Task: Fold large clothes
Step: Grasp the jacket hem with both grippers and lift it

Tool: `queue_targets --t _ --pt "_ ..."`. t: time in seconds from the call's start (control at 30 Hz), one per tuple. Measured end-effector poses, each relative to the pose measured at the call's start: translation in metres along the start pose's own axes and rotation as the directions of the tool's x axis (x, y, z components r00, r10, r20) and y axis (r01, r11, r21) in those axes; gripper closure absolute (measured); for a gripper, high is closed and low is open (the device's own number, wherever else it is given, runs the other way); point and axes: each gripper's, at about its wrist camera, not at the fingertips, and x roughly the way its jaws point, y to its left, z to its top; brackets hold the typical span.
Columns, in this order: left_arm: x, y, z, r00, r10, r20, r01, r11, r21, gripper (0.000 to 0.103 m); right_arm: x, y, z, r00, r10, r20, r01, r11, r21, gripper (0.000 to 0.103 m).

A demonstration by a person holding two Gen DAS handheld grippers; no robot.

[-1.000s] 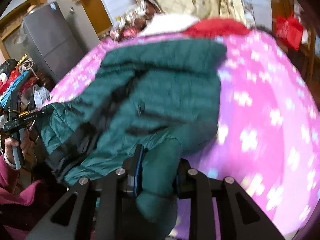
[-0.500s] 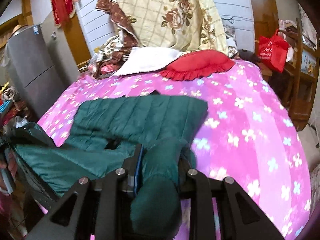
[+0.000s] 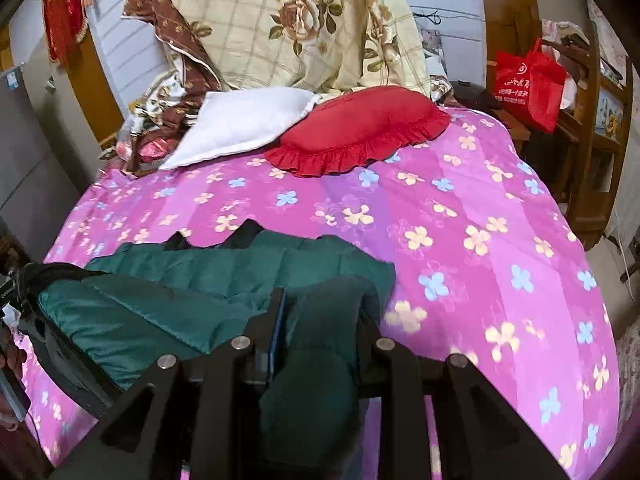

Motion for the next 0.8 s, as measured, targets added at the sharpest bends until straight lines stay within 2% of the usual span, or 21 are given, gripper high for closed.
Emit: queue_targets --t 0.17,0.27,0.37,0.43,0.47,0.57,0.63,0.7,0.8 --pt "0.037 -0.010 -0.011 0.999 0.042 -0.034 -0.043 0.999 -0.017 0.103 0.055 -0.005 -0.006 0.998 -0.053 -0.046 0.054 0.999 0.010 0.077" --pt "0.046 -0.014 -0.015 0.998 0.059 -0.033 -0.059 0.998 -0.015 0.103 0.069 -0.001 -0.016 0.997 -0.074 -0.027 0.073 0.997 -0.020 0.075" --pt "0.049 -0.016 -0.015 0.998 0.057 -0.037 -0.058 0.998 -0.023 0.103 0.071 -0.005 -0.013 0.998 -0.052 -0.037 0.052 0.999 0.002 0.073" --pt "0.051 -0.013 -0.015 0.998 0.049 -0.043 -0.051 0.998 -0.038 0.103 0.069 -0.010 -0.010 0.999 -0.021 -0.050 0.022 0.999 0.032 0.068" --pt "0.052 -0.013 -0.015 0.998 0.045 -0.045 -0.047 0.998 -0.044 0.103 0.064 -0.013 -0.008 0.999 0.008 -0.048 -0.006 0.999 0.053 0.066" --pt "0.053 -0.014 -0.015 0.998 0.039 -0.049 -0.042 0.998 -0.044 0.103 0.040 -0.020 -0.008 0.997 0.074 0.006 -0.074 0.993 0.092 0.049" --pt "0.053 -0.014 -0.015 0.998 0.039 -0.051 -0.041 0.998 -0.044 0.103 0.016 -0.022 -0.012 0.994 0.092 0.065 -0.098 0.991 0.094 0.033" --pt "0.054 -0.014 -0.015 0.998 0.035 -0.053 -0.037 0.998 -0.047 0.103 -0.015 -0.025 -0.019 0.987 0.077 0.141 -0.089 0.993 0.077 0.030" --pt "0.053 -0.011 -0.015 0.998 0.015 -0.059 -0.019 0.998 -0.063 0.098 -0.045 -0.023 -0.032 0.979 0.099 0.178 -0.109 0.993 0.050 0.030"
